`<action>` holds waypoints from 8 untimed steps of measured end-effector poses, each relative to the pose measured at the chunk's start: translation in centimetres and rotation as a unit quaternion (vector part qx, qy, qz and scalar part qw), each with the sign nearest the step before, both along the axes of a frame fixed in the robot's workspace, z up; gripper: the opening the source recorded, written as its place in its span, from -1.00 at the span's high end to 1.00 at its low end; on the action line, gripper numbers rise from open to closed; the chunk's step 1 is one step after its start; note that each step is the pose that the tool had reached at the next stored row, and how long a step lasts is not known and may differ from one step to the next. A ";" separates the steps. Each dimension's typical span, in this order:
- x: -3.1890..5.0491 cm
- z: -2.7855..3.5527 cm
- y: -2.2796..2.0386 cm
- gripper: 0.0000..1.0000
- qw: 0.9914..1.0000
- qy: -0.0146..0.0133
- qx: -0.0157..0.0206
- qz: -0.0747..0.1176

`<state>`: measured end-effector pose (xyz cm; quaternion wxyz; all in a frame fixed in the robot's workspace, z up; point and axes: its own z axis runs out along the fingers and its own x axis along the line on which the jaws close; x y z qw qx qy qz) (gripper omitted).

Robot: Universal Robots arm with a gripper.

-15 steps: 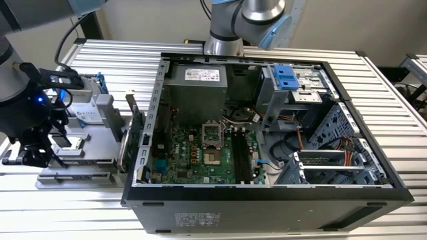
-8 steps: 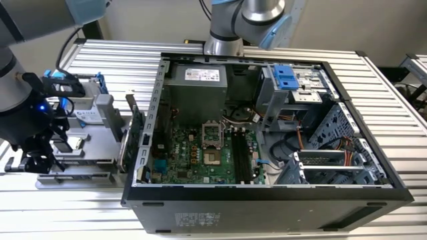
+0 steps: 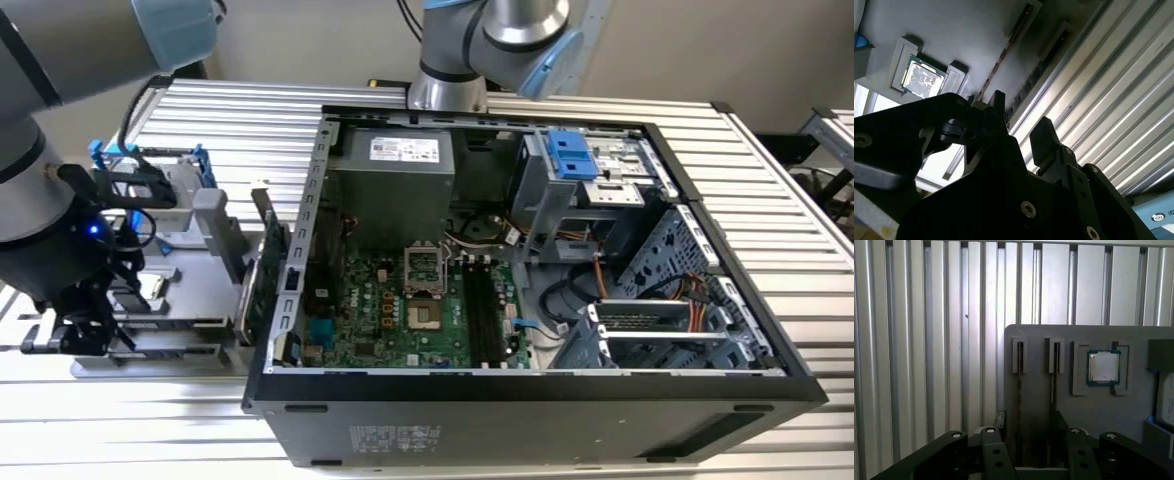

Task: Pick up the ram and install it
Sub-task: 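Pick up the ram and move it above insertion slot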

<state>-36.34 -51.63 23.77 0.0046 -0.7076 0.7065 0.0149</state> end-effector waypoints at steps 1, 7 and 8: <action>0.00 -0.19 0.00 -1.00 1.000 0.000 0.000 0.000; 0.00 -1.17 0.00 -1.00 1.000 0.000 0.000 0.000; 0.00 -1.35 0.00 -1.00 1.000 0.000 0.000 0.000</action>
